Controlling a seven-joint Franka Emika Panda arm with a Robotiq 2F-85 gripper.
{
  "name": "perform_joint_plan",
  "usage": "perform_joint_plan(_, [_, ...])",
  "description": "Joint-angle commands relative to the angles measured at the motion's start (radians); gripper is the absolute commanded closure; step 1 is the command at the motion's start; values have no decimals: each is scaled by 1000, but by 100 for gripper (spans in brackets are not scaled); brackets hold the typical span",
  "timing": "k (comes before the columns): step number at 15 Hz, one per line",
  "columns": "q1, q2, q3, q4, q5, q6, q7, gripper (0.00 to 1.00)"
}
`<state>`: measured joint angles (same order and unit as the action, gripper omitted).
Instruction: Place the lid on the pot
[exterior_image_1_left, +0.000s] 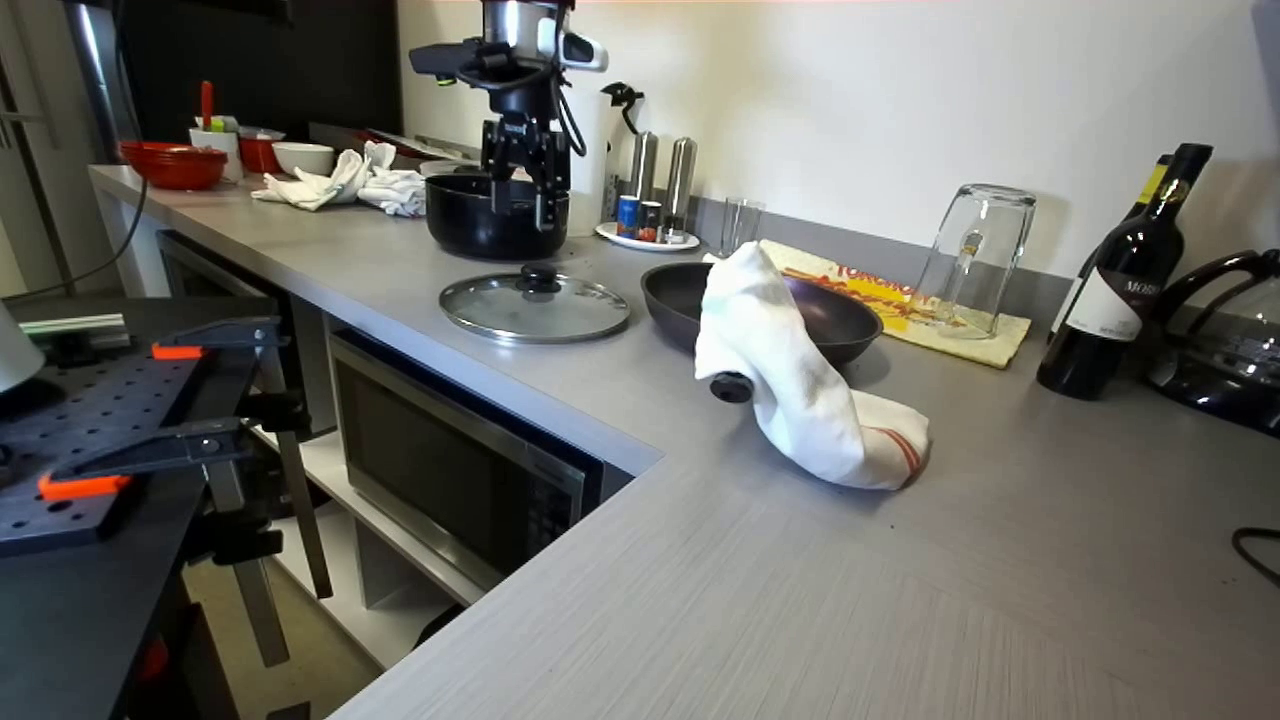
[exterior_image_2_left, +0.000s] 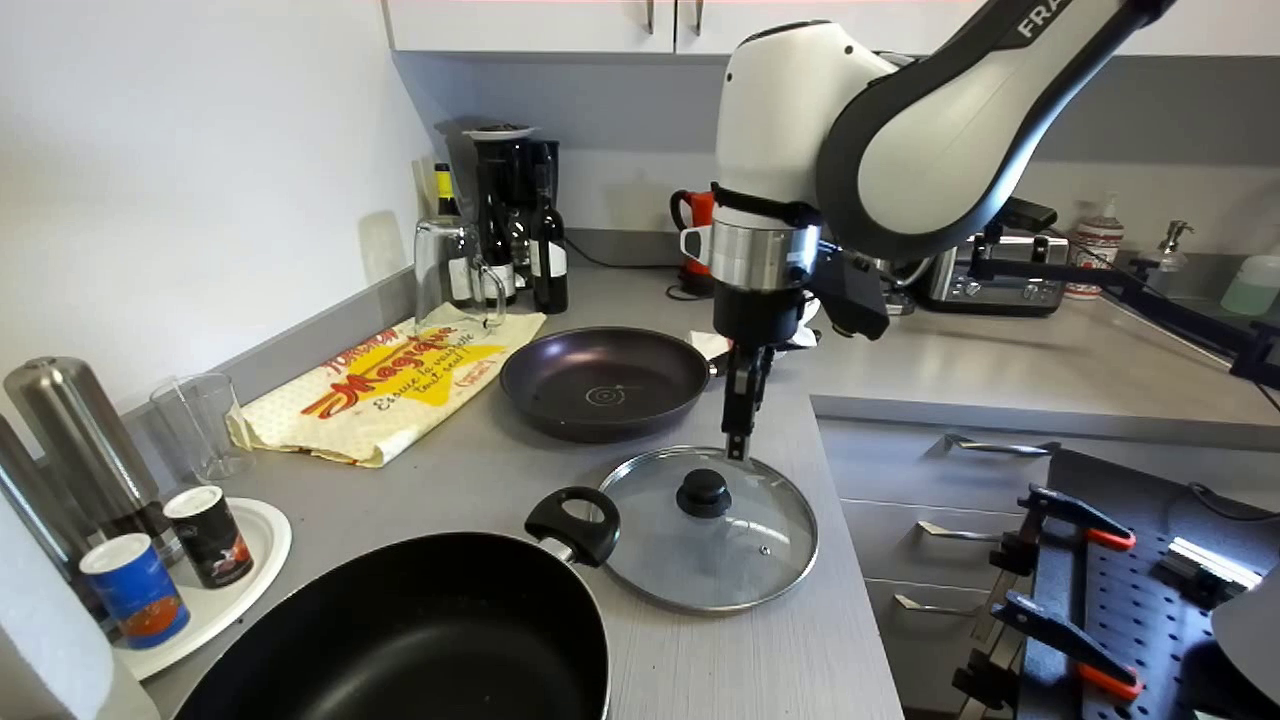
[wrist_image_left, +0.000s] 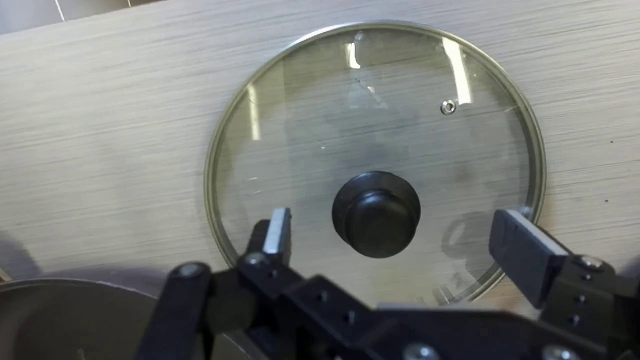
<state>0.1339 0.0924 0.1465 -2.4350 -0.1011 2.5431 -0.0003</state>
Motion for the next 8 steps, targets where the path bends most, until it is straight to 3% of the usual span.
perform_joint_plan(1, [15, 103, -2, 90, -16, 6, 2, 0])
perform_joint_plan(8, [6, 246, -3, 198, 16, -2, -34, 0])
